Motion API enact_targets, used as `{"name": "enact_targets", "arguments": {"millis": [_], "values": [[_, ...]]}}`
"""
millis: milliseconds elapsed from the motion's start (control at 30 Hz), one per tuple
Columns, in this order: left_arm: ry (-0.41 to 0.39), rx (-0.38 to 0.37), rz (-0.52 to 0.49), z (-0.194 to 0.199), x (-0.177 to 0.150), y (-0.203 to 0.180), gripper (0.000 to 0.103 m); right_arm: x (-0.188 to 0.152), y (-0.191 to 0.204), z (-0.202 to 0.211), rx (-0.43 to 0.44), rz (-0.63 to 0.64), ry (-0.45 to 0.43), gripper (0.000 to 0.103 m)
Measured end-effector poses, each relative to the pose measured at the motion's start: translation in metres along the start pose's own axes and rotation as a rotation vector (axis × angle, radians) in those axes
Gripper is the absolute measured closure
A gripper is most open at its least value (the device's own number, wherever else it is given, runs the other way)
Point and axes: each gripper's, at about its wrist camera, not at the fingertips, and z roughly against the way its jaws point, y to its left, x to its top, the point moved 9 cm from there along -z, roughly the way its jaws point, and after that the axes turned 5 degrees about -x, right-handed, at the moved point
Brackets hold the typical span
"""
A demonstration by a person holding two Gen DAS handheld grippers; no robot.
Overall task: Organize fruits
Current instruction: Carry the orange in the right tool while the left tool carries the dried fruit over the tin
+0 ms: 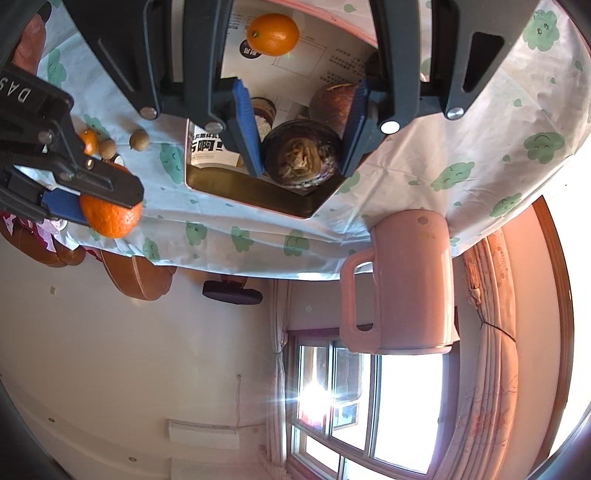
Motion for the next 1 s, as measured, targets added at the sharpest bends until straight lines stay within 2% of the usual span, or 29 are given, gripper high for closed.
{"name": "enact_targets", "arguments": {"millis": [1000], "values": [[0.059, 0.039, 0.027, -0.013, -0.012, 0.030, 0.059, -0.016, 0.041, -0.034, 0.048, 0.016, 0.055, 0.054]]}}
